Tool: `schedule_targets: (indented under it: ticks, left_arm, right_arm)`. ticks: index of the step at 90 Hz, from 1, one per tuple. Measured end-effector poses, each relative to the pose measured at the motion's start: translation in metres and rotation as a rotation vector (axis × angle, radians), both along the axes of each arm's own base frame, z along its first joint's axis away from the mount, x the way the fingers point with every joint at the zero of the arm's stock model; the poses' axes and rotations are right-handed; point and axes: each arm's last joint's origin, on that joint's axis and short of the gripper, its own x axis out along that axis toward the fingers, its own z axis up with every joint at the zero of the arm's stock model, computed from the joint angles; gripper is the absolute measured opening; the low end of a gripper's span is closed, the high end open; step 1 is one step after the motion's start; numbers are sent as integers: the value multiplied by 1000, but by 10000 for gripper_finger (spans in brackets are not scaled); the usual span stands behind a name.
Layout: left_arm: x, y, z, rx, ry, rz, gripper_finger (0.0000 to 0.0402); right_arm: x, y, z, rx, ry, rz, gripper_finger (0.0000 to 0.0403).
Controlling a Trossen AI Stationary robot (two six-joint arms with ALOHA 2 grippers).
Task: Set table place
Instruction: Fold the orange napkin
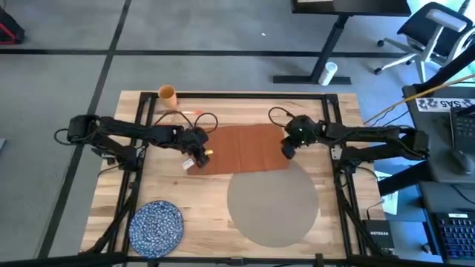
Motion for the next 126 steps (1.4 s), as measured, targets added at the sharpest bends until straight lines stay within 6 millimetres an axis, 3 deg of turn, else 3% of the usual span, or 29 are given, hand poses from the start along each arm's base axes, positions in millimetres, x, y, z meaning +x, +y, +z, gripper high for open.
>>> schedule_targets:
  ticks: [21, 44, 59, 74, 102, 126]
  left_arm:
    - [1, -1, 1, 3, 4, -199, 0]
    - [5, -1, 18, 20, 46, -325, 0]
    - [1, 5, 25, 36, 127, -382, 0]
    - [-10, 12, 22, 15, 230, -393, 2]
    - [-9, 26, 10, -19, 289, -340, 71]
    - [2, 30, 12, 31, 279, -390, 101]
  right_arm:
    - [-2, 3, 0, -50, 40, 176, 20]
    - [8, -3, 19, -158, 115, 295, 62]
    - [18, -7, 23, -214, 142, 363, 62]
    - [28, -12, 16, -205, 219, 433, 61]
    - [50, -21, 11, -190, 297, 482, 60]
    - [51, -23, 11, -219, 324, 508, 60]
